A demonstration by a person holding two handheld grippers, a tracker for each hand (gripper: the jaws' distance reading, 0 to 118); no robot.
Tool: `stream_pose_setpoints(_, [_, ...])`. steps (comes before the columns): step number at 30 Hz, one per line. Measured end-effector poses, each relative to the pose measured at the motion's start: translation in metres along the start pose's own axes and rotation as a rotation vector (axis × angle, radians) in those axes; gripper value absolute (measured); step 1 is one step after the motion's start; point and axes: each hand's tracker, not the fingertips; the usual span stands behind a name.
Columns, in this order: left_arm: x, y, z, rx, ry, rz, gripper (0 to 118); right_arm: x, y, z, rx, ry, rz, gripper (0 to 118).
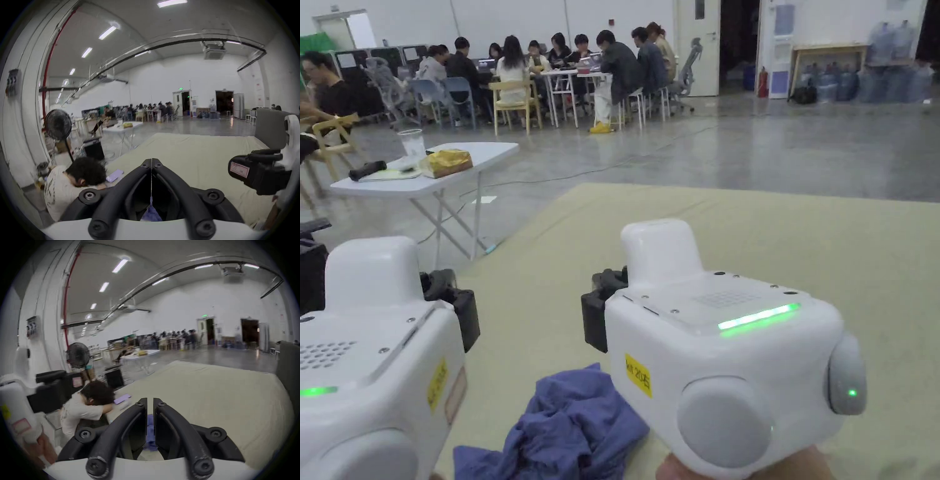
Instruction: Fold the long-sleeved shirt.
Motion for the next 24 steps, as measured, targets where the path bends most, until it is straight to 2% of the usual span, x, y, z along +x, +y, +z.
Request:
stream_pose_setpoints(4, [-0.002, -0.032, -0.034, -0.107, 0.006, 0.001, 3, 0.024, -0.013, -0.004, -0.06, -0.033, 0.014, 5])
stream_pose_setpoints(5, [-0.006, -0.047, -0.048, -0.147, -0.02, 0.029, 18, 0.037, -0.018, -0.001, -0.089, -0.069, 0.014, 5])
stream_pose_setpoints(7, [-0.01, -0.073, -0.088, -0.371, -0.156, 0.104, 55, 0.058, -0.025, 0.002, -0.124, -0.114, 0.025, 5])
stream_pose_setpoints(8, [-0.012, -0.084, -0.102, -0.407, -0.205, 0.156, 69, 0.065, -0.028, 0.004, -0.134, -0.132, 0.03, 5])
stream_pose_setpoints(9, [-0.014, -0.102, -0.118, -0.462, -0.229, 0.242, 69, 0.073, -0.032, 0.01, -0.145, -0.154, 0.033, 5])
stream_pose_setpoints(11, [-0.023, -0.135, -0.153, -0.542, -0.196, 0.29, 74, 0.088, -0.04, 0.013, -0.176, -0.181, 0.037, 5])
stream_pose_setpoints(15, [-0.02, -0.166, -0.2, -0.631, -0.207, 0.26, 101, 0.108, -0.053, 0.015, -0.215, -0.199, 0.011, 5])
stream_pose_setpoints(17, [-0.016, -0.176, -0.221, -0.643, -0.216, 0.272, 104, 0.113, -0.057, 0.013, -0.228, -0.198, -0.009, 5])
stream_pose_setpoints(19, [0.002, -0.184, -0.234, -0.664, -0.244, 0.229, 104, 0.118, -0.061, 0.01, -0.243, -0.194, -0.028, 5])
stream_pose_setpoints(24, [0.022, -0.226, -0.308, -0.844, -0.047, 0.007, 101, 0.123, -0.068, 0.009, -0.263, -0.206, -0.034, 5])
